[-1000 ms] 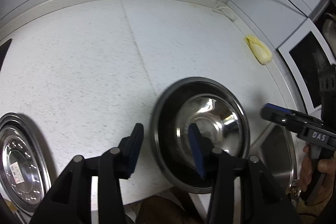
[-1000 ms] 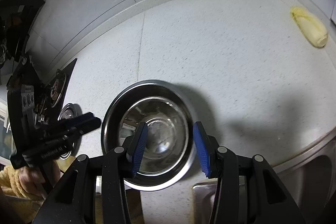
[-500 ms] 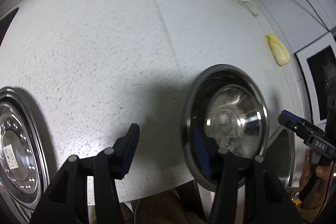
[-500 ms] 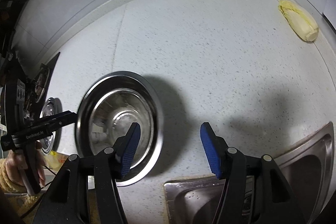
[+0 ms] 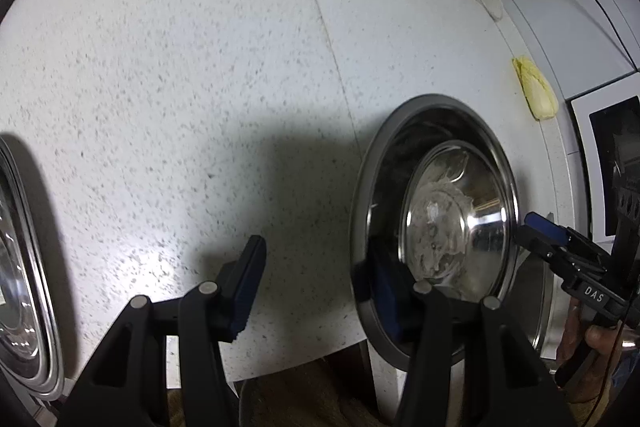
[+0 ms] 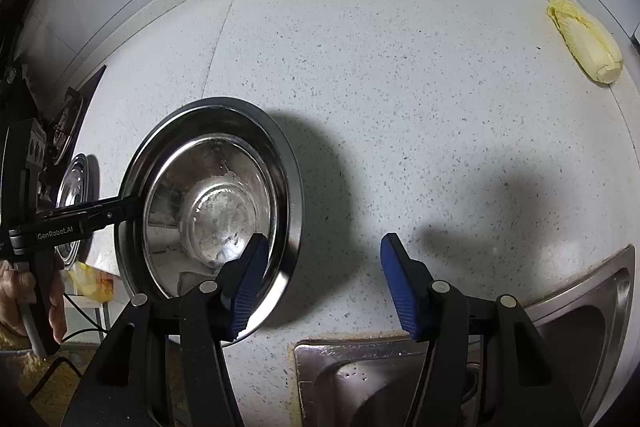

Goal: Organize plates and bowls
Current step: 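Withdraw both open tools up from the bowl stack, then close the left tool on the large bowl rim while the right tool grips the opposite rim, then lift the nested bowl stack with both tools and carry it toward the plate stack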

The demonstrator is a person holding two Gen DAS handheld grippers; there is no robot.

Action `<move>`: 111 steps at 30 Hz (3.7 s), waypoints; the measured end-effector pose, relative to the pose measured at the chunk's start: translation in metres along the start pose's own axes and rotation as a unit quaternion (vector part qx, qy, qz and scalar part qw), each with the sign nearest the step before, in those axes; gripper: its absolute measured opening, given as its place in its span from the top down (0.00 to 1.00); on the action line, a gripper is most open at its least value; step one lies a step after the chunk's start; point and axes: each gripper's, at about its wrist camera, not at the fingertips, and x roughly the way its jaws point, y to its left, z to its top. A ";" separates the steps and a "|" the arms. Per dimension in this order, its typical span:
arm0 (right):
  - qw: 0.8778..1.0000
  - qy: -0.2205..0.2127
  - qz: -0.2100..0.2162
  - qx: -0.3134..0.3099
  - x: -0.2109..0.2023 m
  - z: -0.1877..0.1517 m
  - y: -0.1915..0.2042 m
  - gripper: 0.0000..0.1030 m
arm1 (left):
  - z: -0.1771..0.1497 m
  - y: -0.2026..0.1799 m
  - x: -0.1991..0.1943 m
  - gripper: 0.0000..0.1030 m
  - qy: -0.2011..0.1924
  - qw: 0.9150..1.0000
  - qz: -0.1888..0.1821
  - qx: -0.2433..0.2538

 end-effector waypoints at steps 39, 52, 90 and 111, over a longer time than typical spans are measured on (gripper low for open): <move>0.998 0.031 0.054 0.032 0.018 0.010 0.010 0.86 | 0.013 -0.016 0.024 0.91 0.035 0.998 -0.051 -0.001; 0.999 0.042 0.004 0.003 0.019 0.016 0.023 0.82 | 0.017 -0.012 0.022 0.91 0.036 0.998 -0.051 0.002; 0.993 0.040 0.099 0.041 0.021 0.027 0.014 0.90 | 0.048 0.019 -0.009 0.94 0.022 0.996 -0.086 -0.014; 0.993 0.012 0.118 -0.001 -0.018 0.052 0.092 0.90 | 0.061 0.088 -0.096 0.94 -0.015 0.993 -0.103 -0.049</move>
